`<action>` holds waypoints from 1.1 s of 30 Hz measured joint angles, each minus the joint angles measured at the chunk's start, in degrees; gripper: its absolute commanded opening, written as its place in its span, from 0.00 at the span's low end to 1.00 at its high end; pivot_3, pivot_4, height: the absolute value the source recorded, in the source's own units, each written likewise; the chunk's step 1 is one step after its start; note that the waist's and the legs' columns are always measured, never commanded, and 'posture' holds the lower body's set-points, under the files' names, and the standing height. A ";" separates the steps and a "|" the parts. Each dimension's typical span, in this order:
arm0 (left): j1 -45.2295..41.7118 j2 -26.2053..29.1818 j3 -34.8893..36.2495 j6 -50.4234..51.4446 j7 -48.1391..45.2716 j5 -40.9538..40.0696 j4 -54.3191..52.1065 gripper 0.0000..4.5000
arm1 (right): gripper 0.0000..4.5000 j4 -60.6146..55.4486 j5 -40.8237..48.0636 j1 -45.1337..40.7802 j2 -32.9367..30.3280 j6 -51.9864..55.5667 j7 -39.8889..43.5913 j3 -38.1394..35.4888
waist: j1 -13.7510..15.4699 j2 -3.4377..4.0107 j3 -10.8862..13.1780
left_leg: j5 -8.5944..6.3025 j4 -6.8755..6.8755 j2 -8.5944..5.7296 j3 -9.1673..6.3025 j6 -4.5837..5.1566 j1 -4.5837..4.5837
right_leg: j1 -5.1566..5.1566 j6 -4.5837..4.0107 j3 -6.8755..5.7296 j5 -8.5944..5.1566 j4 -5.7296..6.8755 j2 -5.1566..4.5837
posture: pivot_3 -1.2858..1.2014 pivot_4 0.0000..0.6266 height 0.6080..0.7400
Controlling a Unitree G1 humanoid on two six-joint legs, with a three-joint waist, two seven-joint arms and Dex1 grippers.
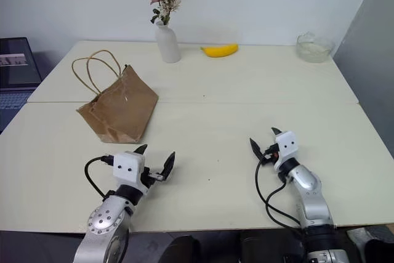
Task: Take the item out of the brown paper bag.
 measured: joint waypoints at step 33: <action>0.68 5.31 19.34 19.13 2.48 -19.99 -20.75 0.99 | 1.00 -12.13 7.85 -6.83 -3.43 8.50 15.29 6.87 | -0.21 0.12 0.11 | 0.00 -0.03 0.07 -0.14 0.00 0.01 | 0.01 -0.05 -0.14 -0.03 -0.08 0.08 | 0.52 0.24 1.00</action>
